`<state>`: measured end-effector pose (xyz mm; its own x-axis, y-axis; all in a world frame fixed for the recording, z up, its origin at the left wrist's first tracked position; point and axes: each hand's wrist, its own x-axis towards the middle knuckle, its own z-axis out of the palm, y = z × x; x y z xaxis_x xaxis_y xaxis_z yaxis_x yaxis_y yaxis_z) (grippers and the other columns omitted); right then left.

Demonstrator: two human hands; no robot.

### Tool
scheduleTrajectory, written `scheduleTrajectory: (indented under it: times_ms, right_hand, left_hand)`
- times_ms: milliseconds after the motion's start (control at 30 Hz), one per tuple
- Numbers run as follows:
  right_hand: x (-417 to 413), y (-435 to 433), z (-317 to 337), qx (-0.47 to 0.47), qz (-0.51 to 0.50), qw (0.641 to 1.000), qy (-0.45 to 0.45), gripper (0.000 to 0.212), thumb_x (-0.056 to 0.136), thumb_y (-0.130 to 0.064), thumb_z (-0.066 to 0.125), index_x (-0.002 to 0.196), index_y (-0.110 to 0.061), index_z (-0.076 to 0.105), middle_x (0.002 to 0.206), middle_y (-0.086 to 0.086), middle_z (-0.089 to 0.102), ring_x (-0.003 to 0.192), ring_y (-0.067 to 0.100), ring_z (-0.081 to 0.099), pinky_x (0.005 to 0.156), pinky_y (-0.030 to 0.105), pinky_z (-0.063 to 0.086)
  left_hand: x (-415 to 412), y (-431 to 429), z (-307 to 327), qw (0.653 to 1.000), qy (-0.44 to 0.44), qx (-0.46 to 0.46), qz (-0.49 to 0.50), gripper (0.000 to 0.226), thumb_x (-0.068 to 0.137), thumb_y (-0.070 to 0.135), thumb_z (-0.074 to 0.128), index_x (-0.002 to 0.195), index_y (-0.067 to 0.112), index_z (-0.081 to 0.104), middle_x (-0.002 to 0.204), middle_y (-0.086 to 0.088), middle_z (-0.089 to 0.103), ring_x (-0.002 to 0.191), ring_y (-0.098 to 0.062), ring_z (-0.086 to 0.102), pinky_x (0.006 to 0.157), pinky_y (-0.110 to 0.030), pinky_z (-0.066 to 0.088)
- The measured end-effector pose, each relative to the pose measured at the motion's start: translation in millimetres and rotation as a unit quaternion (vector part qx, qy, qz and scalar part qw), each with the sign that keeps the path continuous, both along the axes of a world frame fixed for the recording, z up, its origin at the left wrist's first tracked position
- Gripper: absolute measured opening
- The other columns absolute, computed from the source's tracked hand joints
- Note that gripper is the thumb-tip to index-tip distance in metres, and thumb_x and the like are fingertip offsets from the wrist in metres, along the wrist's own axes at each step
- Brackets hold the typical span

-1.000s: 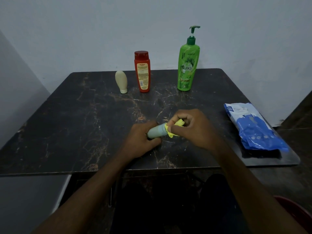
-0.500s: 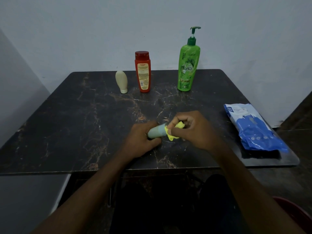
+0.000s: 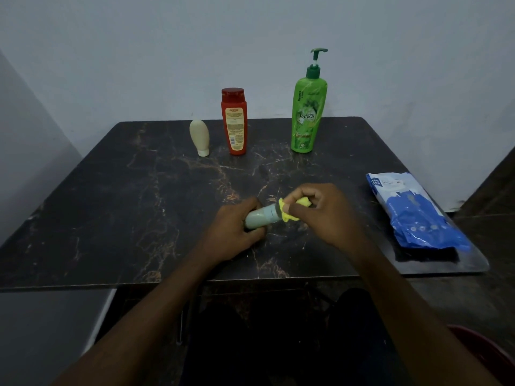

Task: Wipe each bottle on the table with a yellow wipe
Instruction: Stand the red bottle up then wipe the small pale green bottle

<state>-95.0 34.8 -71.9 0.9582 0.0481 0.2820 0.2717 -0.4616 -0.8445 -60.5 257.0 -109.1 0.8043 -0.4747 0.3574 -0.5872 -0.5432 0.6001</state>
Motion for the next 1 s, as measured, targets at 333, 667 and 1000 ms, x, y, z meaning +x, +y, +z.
scheduleTrajectory:
  times_ms: [333, 667, 1000]
  right_hand:
    - [7.7, 4.0, -18.0, 0.107, -0.064, 0.992, 0.016, 0.007, 0.086, -0.016, 0.074, 0.086, -0.023, 0.074, 0.084, -0.004, 0.075, 0.079, 0.019, 0.072, 0.07, 0.039, 0.06]
    - [65.6, -6.6, -36.9, 0.277, -0.075, 0.948, 0.135, 0.002, 0.088, -0.002, 0.071, 0.087, -0.004, 0.07, 0.091, 0.019, 0.074, 0.076, 0.024, 0.073, 0.063, 0.029, 0.06]
    - [125.7, -49.6, -45.4, 0.109, -0.229, 0.967, 0.039, 0.016, 0.082, -0.012, 0.073, 0.071, -0.024, 0.073, 0.072, -0.005, 0.072, 0.068, 0.012, 0.067, 0.064, 0.028, 0.054]
  left_hand:
    - [18.3, -1.6, 59.4, 0.976, 0.051, 0.201, -0.063, 0.026, 0.098, 0.027, 0.061, 0.116, 0.024, 0.043, 0.109, 0.007, 0.044, 0.086, -0.009, 0.052, 0.069, -0.02, 0.041]
    - [71.1, -28.9, 131.1, 0.97, -0.058, 0.235, -0.007, 0.038, 0.083, 0.029, 0.082, 0.109, 0.013, 0.059, 0.106, -0.004, 0.067, 0.091, -0.017, 0.063, 0.081, -0.038, 0.055]
    - [157.7, -73.6, 137.2, 0.945, -0.098, 0.311, 0.023, 0.033, 0.086, 0.012, 0.076, 0.117, 0.012, 0.066, 0.115, -0.009, 0.07, 0.098, -0.02, 0.062, 0.08, -0.036, 0.053]
